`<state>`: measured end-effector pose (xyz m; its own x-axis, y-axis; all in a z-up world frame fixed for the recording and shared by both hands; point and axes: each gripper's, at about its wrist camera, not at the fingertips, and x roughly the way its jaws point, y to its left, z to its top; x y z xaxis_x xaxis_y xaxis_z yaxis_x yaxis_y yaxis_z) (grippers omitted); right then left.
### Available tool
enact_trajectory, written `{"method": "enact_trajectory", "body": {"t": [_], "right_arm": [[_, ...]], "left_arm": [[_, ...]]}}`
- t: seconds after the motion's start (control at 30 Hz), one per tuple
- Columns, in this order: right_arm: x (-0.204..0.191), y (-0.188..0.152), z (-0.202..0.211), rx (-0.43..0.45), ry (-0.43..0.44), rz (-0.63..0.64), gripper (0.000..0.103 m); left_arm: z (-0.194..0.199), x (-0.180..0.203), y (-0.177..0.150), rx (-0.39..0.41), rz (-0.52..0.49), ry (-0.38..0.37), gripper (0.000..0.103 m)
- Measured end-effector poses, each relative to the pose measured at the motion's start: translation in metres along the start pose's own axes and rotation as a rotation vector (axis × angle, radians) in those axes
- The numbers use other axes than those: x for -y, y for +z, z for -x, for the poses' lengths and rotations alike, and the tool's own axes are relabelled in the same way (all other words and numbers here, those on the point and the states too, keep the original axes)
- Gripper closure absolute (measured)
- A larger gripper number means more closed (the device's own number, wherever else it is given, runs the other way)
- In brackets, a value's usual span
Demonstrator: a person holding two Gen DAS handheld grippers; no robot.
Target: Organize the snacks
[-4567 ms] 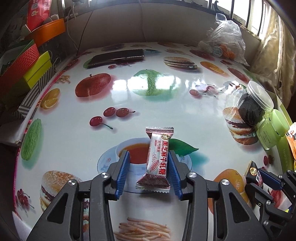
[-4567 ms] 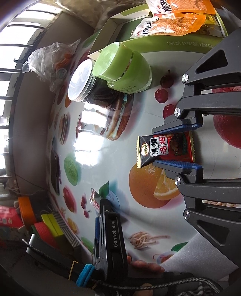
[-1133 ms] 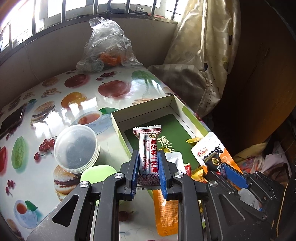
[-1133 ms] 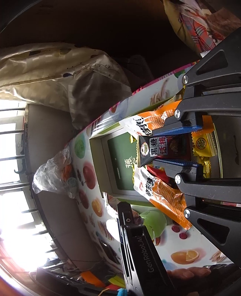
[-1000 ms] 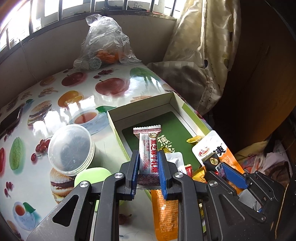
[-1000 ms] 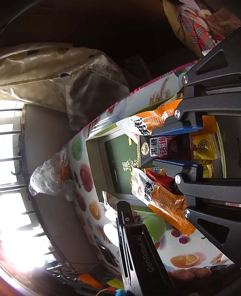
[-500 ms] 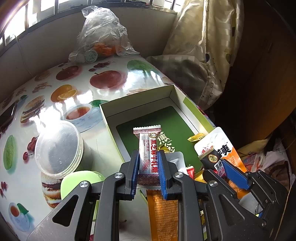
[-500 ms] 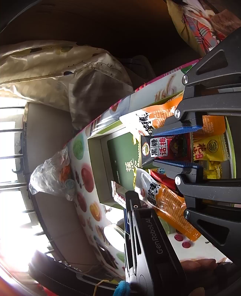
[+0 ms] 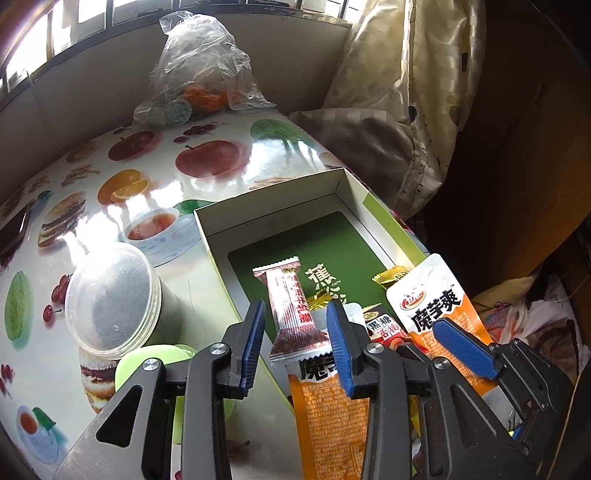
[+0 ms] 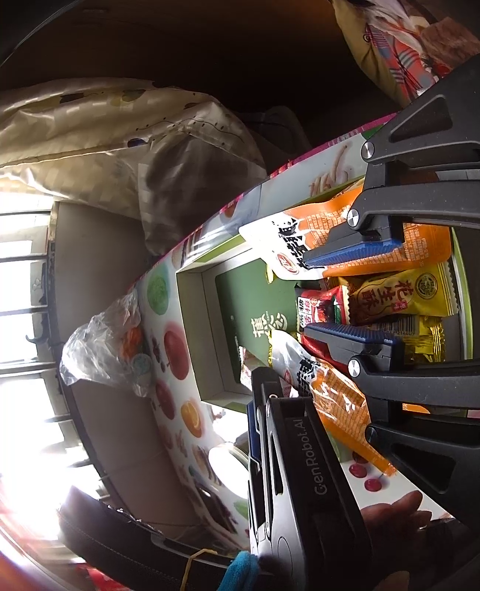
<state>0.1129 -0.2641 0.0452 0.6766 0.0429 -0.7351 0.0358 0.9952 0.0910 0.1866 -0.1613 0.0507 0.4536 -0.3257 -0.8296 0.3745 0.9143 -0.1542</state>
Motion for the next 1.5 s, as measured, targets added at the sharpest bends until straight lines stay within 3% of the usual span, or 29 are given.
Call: {"method": "enact_trajectory", "body": {"t": [0.33, 1.0, 1.5], "right_arm": [[0.0, 0.0, 0.001, 0.003, 0.006, -0.002, 0.066], [-0.001, -0.005, 0.033, 0.053, -0.023, -0.007, 0.058], [-0.006, -0.029, 0.076, 0.084, -0.048, -0.019, 0.054]], "left_arm": [[0.004, 0.0, 0.0, 0.009, 0.003, 0.01, 0.061], [0.063, 0.007, -0.017, 0.145, -0.016, 0.104, 0.061], [0.105, 0.014, -0.076, 0.187, -0.029, 0.139, 0.061]]}}
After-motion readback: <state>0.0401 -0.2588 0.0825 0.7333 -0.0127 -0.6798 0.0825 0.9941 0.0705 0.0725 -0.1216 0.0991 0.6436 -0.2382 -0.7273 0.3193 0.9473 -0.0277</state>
